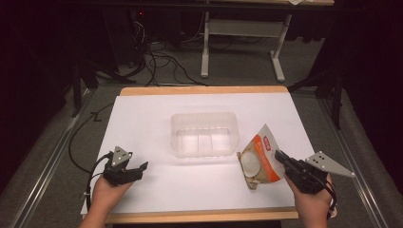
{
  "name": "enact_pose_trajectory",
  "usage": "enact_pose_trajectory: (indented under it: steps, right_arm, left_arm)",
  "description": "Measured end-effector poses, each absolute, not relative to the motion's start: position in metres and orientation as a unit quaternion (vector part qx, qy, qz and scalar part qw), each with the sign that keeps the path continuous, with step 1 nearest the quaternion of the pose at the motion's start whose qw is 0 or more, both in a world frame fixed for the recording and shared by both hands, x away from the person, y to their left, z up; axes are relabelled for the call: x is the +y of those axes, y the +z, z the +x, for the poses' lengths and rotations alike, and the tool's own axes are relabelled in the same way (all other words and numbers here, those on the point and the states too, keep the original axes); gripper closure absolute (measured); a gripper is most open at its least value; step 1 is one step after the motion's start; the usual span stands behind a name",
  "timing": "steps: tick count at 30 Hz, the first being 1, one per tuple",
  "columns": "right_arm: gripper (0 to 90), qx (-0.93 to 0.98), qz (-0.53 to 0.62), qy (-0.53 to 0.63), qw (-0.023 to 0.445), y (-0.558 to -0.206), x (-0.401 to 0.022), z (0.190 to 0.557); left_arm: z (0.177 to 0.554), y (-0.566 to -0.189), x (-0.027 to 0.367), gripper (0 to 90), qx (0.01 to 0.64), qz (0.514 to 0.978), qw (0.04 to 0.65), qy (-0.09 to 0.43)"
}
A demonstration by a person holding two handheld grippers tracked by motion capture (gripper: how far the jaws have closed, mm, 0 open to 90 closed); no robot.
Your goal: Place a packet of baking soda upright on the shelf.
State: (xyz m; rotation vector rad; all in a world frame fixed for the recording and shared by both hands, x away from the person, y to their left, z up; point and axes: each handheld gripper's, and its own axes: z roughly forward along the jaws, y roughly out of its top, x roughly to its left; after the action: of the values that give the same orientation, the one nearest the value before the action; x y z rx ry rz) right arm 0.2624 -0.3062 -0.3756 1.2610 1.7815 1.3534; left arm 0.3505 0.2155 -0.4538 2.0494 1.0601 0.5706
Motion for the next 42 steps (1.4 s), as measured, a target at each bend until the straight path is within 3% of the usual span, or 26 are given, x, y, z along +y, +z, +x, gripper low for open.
enact_pose_trajectory:
  steps: [9, 17, 24, 28, 35, 42]
  right_arm:
    - [90.0, 0.677, 0.458, 0.491, 0.302, -0.362, -0.285, 0.287]
    - [89.4, 0.663, 0.464, 0.506, 0.3, -0.372, -0.282, 0.29]
    - [84.4, 0.662, 0.462, 0.512, 0.294, -0.379, -0.285, 0.287]
    - [75.9, 0.665, 0.464, 0.51, 0.286, -0.387, -0.284, 0.289]
    - [69.4, 0.675, 0.462, 0.508, 0.271, -0.4, -0.28, 0.291]
    - [72.9, 0.675, 0.463, 0.502, 0.279, -0.406, -0.277, 0.293]
  left_arm:
    - [0.349, -0.452, 0.218, 29.4, 0.414, 0.794, 0.385, 0.225]
    - [0.348, -0.452, 0.216, 29.4, 0.41, 0.797, 0.384, 0.224]
    - [0.348, -0.452, 0.216, 29.4, 0.41, 0.796, 0.384, 0.225]
    - [0.348, -0.451, 0.216, 29.3, 0.408, 0.798, 0.382, 0.225]
    - [0.347, -0.451, 0.216, 29.4, 0.406, 0.798, 0.384, 0.224]
    - [0.347, -0.451, 0.216, 29.4, 0.405, 0.799, 0.383, 0.224]
